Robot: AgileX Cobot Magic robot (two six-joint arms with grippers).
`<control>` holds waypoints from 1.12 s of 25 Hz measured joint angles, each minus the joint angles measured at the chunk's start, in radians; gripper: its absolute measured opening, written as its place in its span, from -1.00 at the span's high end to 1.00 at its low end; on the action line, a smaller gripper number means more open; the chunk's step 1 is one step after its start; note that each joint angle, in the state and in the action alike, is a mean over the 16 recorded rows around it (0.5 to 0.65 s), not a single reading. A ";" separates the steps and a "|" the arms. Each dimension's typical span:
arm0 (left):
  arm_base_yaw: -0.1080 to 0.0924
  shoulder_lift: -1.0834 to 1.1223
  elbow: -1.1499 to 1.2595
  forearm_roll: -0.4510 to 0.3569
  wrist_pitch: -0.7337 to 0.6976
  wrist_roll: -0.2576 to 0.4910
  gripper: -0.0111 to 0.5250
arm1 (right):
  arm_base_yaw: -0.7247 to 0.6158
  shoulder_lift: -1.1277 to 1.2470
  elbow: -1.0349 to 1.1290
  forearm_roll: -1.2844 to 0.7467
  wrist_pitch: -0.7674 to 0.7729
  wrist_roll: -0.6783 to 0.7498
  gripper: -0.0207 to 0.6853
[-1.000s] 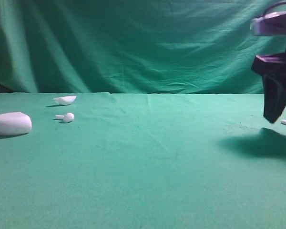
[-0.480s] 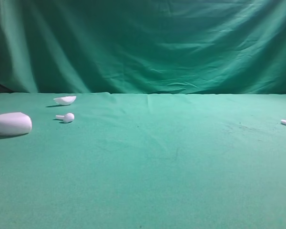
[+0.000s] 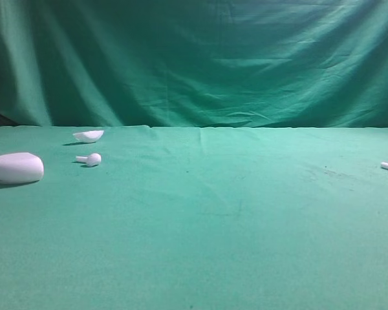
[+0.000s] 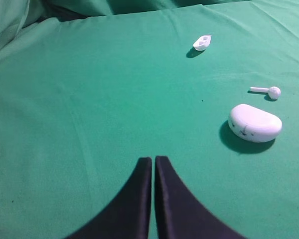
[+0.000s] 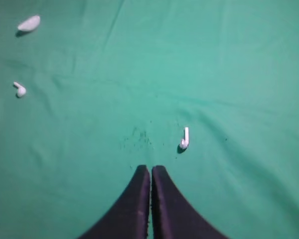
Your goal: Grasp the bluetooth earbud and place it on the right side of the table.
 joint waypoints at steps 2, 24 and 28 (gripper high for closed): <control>0.000 0.000 0.000 0.000 0.000 0.000 0.96 | 0.000 -0.110 0.031 0.002 0.005 0.002 0.94; 0.000 0.000 0.000 0.000 0.000 0.000 0.96 | -0.005 -0.551 0.225 -0.051 -0.132 0.049 0.94; 0.000 0.000 0.000 0.000 0.000 0.000 0.96 | -0.028 -0.580 0.295 -0.092 -0.206 0.051 0.94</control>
